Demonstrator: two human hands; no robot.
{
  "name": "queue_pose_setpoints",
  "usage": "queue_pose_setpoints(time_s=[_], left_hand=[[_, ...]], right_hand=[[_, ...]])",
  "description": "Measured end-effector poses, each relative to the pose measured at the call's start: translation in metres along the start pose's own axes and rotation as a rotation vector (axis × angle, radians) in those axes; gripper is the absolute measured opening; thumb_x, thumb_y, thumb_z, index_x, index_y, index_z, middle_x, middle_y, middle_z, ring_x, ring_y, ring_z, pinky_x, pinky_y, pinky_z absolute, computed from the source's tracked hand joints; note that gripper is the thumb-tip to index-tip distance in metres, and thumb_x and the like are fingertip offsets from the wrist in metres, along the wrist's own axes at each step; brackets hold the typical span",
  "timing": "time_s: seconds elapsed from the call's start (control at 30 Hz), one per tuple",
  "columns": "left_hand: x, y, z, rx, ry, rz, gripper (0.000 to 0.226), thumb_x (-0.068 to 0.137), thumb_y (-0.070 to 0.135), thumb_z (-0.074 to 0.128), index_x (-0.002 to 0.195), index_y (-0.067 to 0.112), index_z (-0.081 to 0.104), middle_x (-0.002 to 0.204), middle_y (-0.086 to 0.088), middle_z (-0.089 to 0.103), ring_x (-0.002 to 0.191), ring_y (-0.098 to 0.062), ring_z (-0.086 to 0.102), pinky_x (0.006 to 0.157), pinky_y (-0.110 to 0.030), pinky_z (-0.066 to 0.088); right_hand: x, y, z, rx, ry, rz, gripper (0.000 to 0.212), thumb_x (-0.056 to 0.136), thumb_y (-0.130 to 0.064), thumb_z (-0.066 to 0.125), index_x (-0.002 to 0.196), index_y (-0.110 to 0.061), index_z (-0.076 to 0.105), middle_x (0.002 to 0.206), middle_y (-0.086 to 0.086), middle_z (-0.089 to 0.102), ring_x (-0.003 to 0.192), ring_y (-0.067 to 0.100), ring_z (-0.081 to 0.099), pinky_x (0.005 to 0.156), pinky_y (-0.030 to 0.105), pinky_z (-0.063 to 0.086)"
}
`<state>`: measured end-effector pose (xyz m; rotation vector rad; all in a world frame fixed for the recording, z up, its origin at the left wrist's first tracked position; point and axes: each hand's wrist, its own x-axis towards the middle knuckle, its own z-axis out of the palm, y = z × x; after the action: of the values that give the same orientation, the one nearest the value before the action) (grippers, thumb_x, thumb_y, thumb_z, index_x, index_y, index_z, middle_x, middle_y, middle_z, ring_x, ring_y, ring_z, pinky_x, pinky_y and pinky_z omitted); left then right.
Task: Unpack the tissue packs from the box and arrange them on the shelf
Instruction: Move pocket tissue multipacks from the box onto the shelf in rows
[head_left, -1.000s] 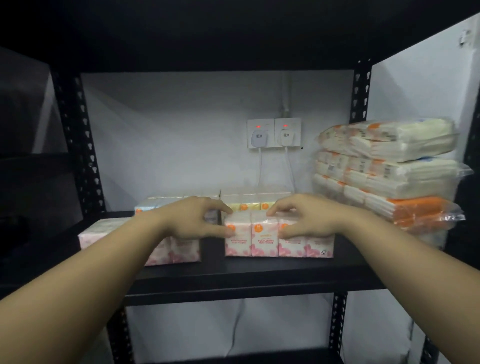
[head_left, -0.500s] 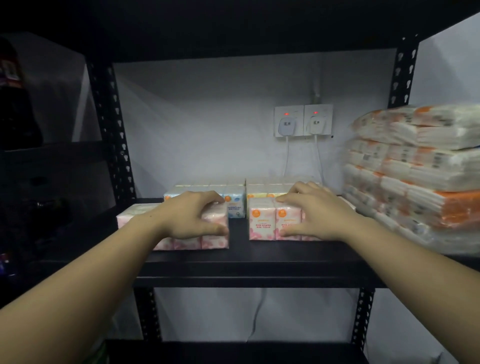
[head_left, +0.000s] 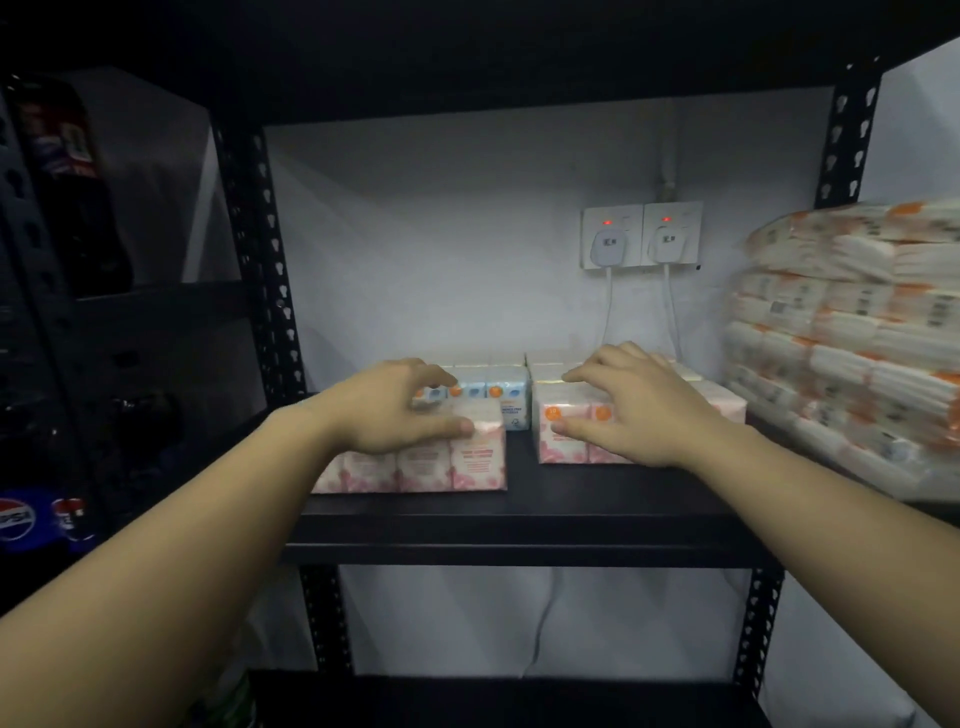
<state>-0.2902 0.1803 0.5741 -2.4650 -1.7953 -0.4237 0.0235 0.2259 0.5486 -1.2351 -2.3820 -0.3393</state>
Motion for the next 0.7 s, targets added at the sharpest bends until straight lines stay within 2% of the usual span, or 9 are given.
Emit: queue_pose_setpoints(time_s=[0.13,0.23,0.33,0.4,0.5,0.57,0.67,0.7], left_hand=[[-0.035,-0.048,-0.017,-0.063,0.056,-0.092,0.074,0.079,0.078,0.064,0.139,0.035,0.058,0.137,0.013,0.057,0.125,-0.012,0.055,0.11,-0.04,0.045],[-0.064,-0.081,-0.015,-0.142,0.055,-0.097,0.078,0.073,0.081,0.068,0.138,0.039,0.058,0.128,0.021,0.061,0.116,-0.002,0.059,0.105,-0.035,0.05],[-0.08,-0.102,-0.003,-0.35,0.046,-0.112,0.077,0.076,0.052,0.086,0.144,0.037,0.052,0.127,0.019,0.064,0.112,0.002,0.064,0.103,-0.032,0.053],[-0.085,-0.111,0.009,-0.438,0.05,-0.135,0.078,0.08,0.039,0.087,0.147,0.035,0.048,0.13,0.018,0.064,0.115,0.003,0.064,0.107,-0.029,0.051],[-0.087,-0.124,0.024,-0.443,0.105,-0.141,0.082,0.08,0.043,0.086,0.151,0.04,0.044,0.136,0.021,0.062,0.121,0.003,0.061,0.112,-0.031,0.047],[-0.086,-0.127,0.027,-0.411,0.133,-0.161,0.087,0.077,0.052,0.084,0.153,0.044,0.04,0.138,0.018,0.057,0.121,-0.001,0.06,0.111,-0.031,0.046],[-0.083,-0.124,0.027,-0.299,0.22,-0.211,0.088,0.074,0.057,0.084,0.15,0.043,0.041,0.128,0.008,0.055,0.108,-0.008,0.061,0.101,-0.034,0.052],[-0.082,-0.122,0.027,-0.286,0.279,-0.233,0.085,0.072,0.055,0.086,0.145,0.038,0.046,0.123,0.006,0.056,0.1,-0.007,0.063,0.095,-0.033,0.055]], right_hand=[[0.007,-0.052,0.006,0.222,0.042,-0.028,0.062,0.085,-0.072,0.058,0.13,-0.03,0.064,0.116,-0.013,0.059,0.11,0.009,0.056,0.097,0.035,0.049],[0.012,-0.079,0.018,0.355,0.026,0.037,0.072,0.074,-0.08,0.058,0.132,-0.036,0.061,0.119,-0.015,0.061,0.101,0.007,0.061,0.094,0.036,0.053],[0.016,-0.094,0.028,0.395,-0.014,0.151,0.08,0.073,-0.074,0.067,0.142,-0.036,0.053,0.135,-0.005,0.061,0.107,0.013,0.061,0.098,0.037,0.051],[0.016,-0.101,0.031,0.449,-0.036,0.226,0.08,0.078,-0.067,0.073,0.146,-0.034,0.048,0.14,0.0,0.059,0.11,0.015,0.061,0.096,0.034,0.05],[0.012,-0.11,0.036,0.506,-0.025,0.288,0.078,0.081,-0.064,0.074,0.147,-0.032,0.048,0.141,0.002,0.058,0.11,0.013,0.058,0.091,0.03,0.045],[0.009,-0.114,0.037,0.528,0.001,0.315,0.077,0.078,-0.066,0.075,0.143,-0.035,0.05,0.133,-0.002,0.061,0.106,0.011,0.061,0.088,0.03,0.046],[0.001,-0.119,0.035,0.566,0.064,0.35,0.079,0.068,-0.069,0.08,0.135,-0.037,0.053,0.108,-0.012,0.063,0.091,0.006,0.063,0.078,0.026,0.047],[-0.002,-0.121,0.034,0.577,0.068,0.36,0.085,0.064,-0.072,0.081,0.136,-0.038,0.051,0.107,-0.012,0.062,0.093,0.006,0.062,0.081,0.027,0.048]])
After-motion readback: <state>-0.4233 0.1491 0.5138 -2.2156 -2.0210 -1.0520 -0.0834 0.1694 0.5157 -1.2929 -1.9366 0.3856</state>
